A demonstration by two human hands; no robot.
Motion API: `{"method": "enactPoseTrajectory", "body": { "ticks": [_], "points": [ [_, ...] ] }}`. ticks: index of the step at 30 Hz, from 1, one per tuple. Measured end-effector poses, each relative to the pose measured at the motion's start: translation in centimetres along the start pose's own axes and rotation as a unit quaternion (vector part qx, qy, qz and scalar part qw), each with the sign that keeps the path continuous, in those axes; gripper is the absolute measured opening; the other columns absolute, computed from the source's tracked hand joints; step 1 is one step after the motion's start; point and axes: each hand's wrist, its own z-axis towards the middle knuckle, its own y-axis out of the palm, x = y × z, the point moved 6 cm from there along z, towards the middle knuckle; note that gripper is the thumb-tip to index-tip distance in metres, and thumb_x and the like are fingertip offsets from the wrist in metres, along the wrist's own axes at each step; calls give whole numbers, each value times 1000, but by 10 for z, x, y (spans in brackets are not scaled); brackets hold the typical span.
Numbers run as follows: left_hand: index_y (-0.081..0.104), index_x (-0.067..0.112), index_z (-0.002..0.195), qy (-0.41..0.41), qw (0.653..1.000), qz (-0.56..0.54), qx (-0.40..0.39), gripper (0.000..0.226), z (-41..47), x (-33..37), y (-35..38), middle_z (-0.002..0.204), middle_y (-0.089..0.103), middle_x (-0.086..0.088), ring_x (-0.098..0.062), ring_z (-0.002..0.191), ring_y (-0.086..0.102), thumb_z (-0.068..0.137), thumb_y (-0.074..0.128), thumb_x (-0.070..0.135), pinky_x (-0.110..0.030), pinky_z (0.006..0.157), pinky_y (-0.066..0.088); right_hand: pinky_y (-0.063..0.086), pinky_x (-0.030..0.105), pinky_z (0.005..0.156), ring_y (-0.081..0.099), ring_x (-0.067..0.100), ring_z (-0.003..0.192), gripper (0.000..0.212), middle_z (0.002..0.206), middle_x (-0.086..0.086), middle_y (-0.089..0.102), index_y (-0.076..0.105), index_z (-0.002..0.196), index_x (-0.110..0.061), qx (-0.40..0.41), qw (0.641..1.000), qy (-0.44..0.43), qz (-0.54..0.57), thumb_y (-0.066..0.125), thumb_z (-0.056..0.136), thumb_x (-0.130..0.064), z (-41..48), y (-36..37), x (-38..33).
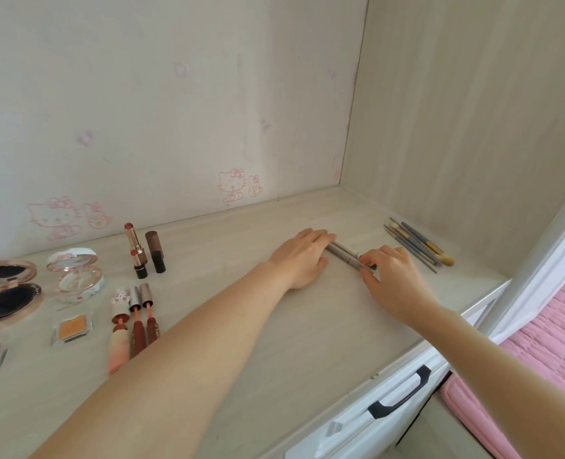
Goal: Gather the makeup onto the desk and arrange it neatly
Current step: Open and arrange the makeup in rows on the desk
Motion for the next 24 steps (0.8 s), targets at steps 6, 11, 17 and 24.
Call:
{"method": "enactPoseTrajectory", "body": {
  "ticks": [6,11,17,24],
  "points": [
    [32,24,146,11,1000,17,-9,47,7,-8,1,147,38,-3,-24,138,27,100,38,27,-39,112,27,32,23,79,35,13,94,25,105,0,58,60,117,-16,1,1000,-8,-11,51,96,-25,3,7,0],
    [48,21,137,3,1000,7,2,38,-2,-10,-3,134,47,-2,-22,128,36,100,38,25,-39,104,36,40,27,78,42,18,99,22,102,-1,61,64,112,-17,21,1000,-13,-18,53,95,-27,-1,3,-3],
    [61,14,113,9,1000,12,22,26,-21,-10,-14,117,57,-4,-22,115,43,97,41,11,-41,93,43,38,25,78,44,18,96,19,98,-3,64,67,107,-18,42,998,-37,-23,58,93,-25,-9,-4,-14],
    [55,16,107,9,999,-5,36,21,-72,-11,-36,108,58,1,-17,109,44,96,40,10,-36,87,43,49,29,72,51,18,88,13,94,-2,62,67,102,-15,52,995,-71,40,62,90,-15,-24,-15,-42]
  ]
}}
